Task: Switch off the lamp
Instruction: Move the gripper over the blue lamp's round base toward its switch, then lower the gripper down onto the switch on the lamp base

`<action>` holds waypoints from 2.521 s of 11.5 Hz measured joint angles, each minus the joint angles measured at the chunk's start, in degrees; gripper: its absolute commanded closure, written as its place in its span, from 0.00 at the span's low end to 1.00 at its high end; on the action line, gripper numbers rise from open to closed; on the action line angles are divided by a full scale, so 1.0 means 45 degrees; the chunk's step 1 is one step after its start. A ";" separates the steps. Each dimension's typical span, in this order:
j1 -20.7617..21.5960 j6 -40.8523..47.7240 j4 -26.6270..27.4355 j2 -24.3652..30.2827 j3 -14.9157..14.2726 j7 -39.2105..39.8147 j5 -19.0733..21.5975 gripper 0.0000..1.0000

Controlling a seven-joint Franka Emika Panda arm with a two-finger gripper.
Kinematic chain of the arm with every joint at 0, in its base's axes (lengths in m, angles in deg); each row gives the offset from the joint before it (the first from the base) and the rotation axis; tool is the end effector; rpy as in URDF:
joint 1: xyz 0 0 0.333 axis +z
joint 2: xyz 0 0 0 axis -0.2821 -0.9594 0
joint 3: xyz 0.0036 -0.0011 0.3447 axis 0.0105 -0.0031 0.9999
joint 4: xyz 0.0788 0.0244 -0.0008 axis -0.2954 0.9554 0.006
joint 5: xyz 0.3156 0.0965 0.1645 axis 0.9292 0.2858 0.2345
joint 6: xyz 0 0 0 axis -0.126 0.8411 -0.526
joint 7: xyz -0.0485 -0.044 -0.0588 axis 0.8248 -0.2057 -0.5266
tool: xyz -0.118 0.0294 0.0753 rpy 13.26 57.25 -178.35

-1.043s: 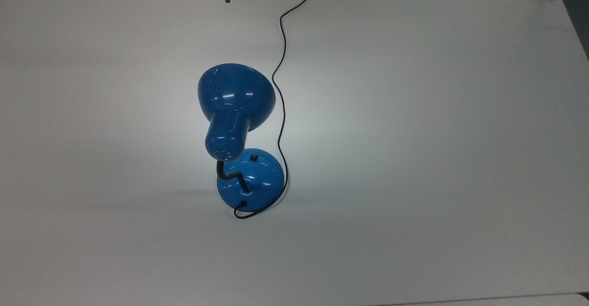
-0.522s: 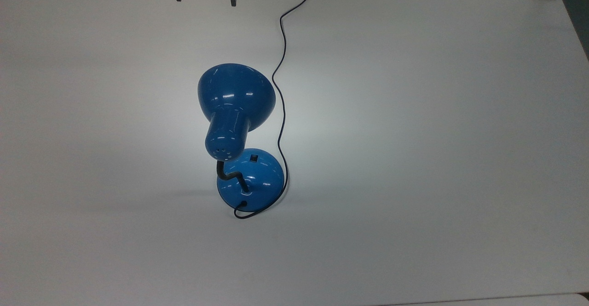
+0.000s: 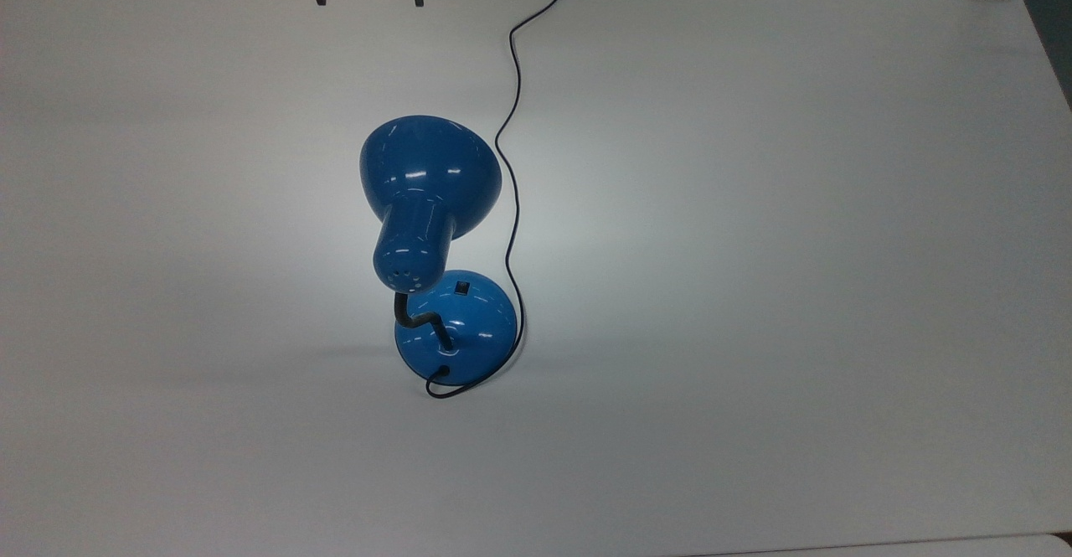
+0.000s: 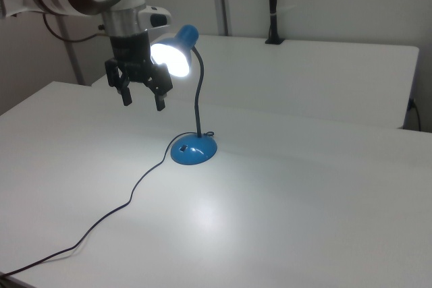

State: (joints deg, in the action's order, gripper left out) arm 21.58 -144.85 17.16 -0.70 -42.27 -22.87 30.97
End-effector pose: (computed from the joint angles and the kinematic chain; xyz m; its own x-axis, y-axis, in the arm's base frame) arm 0.5321 -0.0371 0.5821 0.9957 0.0605 -0.0706 0.0629 -0.9975 0.0325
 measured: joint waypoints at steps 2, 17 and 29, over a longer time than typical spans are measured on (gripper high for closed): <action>-0.0012 0.0000 -0.0002 -0.0074 -0.0002 0.0582 0.0015 1.00; 0.0958 -0.5993 0.0403 -0.4306 0.0157 0.0480 0.0161 1.00; 0.0929 -1.0187 0.1827 -0.4776 0.0143 0.0393 0.0161 1.00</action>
State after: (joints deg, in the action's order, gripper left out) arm 25.76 -190.69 25.38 -22.19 -41.63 -21.10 31.69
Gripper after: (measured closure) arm 0.991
